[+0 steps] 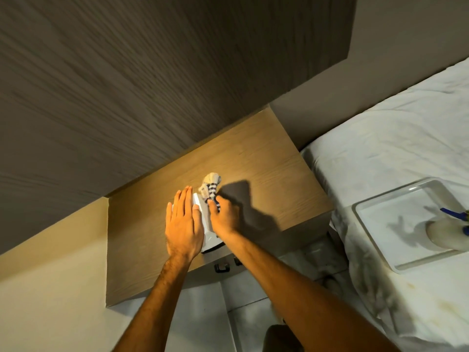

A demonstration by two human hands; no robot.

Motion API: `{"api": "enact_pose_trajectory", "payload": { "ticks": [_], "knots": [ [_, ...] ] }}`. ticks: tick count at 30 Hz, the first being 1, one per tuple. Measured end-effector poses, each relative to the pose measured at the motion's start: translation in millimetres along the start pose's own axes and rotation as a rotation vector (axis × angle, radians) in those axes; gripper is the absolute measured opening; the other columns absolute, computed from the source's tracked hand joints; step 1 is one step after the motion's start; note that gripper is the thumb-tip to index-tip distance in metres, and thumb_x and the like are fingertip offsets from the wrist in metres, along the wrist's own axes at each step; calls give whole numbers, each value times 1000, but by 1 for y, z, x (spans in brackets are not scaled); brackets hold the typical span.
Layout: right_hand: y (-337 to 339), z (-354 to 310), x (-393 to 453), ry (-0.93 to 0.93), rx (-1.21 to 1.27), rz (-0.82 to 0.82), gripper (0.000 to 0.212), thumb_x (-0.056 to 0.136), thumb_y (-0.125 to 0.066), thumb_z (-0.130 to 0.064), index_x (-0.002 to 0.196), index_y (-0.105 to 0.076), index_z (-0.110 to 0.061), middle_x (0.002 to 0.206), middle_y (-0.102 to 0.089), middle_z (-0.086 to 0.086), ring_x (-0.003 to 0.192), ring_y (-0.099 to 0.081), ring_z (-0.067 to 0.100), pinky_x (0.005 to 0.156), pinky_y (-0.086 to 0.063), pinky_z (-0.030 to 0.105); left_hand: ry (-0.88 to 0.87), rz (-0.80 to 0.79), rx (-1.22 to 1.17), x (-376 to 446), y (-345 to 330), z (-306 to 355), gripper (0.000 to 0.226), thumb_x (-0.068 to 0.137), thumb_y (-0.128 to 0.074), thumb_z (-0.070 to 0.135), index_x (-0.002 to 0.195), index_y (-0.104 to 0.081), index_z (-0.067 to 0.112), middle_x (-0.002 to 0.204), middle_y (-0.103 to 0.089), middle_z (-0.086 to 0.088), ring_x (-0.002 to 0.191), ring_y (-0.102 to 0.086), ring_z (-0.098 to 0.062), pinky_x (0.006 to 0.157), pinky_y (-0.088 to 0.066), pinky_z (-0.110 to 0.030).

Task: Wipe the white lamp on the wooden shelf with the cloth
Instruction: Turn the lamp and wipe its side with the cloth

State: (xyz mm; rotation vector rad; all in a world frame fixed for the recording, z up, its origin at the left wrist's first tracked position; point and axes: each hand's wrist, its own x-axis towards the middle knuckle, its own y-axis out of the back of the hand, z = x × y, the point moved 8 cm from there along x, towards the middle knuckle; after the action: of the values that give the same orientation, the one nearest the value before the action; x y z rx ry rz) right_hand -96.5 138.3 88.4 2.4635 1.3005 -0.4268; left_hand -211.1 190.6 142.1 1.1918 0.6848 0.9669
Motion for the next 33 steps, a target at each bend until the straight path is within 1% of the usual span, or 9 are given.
{"api": "enact_pose_trajectory", "payload": {
  "ticks": [4,8,10,14,19,22,25,28,33],
  "knots": [
    [10,31,-20,-85,-76,37,27,102,-52,-17,121,-69,-8,121,-72,15,111,-69,28,90,-56,33,-17,0,22,0,-1,1,63,105,-16,42,162,-23,16,170,-27,-3,159,-15,-15,132,-11,-47],
    [6,21,-60,19,6,30,25,102,-53,-25,118,-69,-14,114,-76,9,100,-73,20,71,-53,15,-16,1,26,0,1,2,61,106,-18,39,161,-24,16,170,-27,-2,159,-15,-15,132,-12,-47],
    [7,-1,-51,99,25,48,25,100,-54,-25,117,-70,-16,109,-77,8,96,-73,21,68,-51,17,-33,-22,73,0,-1,2,57,108,-20,35,162,-24,16,170,-26,-2,160,-13,-16,132,-11,-48],
    [3,-12,-13,56,55,-28,28,102,-53,-18,120,-69,-5,117,-74,17,104,-71,29,87,-57,36,-13,-13,20,-1,1,2,60,106,-19,39,161,-25,16,170,-27,-3,160,-15,-16,132,-10,-48],
    [16,43,-42,-59,-75,12,27,101,-55,-14,124,-67,-9,130,-68,14,120,-65,27,96,-56,35,-20,2,29,0,1,4,63,104,-17,41,161,-24,15,169,-28,-4,159,-17,-17,132,-11,-48],
    [11,39,-68,22,-21,11,24,100,-57,-21,121,-68,-17,120,-73,8,106,-72,19,77,-61,18,-33,13,33,0,2,5,66,104,-14,44,161,-25,13,169,-29,-6,159,-18,-19,131,-12,-49],
    [10,7,-51,121,13,14,21,99,-58,-22,115,-72,-18,104,-78,5,89,-73,15,62,-45,2,-34,7,16,-1,1,4,64,105,-14,42,161,-26,14,169,-29,-5,159,-17,-18,131,-11,-49],
    [11,3,-22,72,12,-21,23,99,-59,-16,116,-72,-8,110,-77,13,98,-72,25,74,-53,22,-26,1,32,0,-1,2,64,104,-14,43,161,-24,16,170,-27,-4,159,-16,-17,132,-11,-48],
    [19,53,-46,-84,-70,64,27,98,-59,-13,122,-69,-10,129,-66,15,119,-63,30,97,-56,35,-22,17,41,1,-2,-1,64,105,-15,44,162,-24,17,169,-29,-3,159,-18,-17,132,-12,-48]
  ]
}}
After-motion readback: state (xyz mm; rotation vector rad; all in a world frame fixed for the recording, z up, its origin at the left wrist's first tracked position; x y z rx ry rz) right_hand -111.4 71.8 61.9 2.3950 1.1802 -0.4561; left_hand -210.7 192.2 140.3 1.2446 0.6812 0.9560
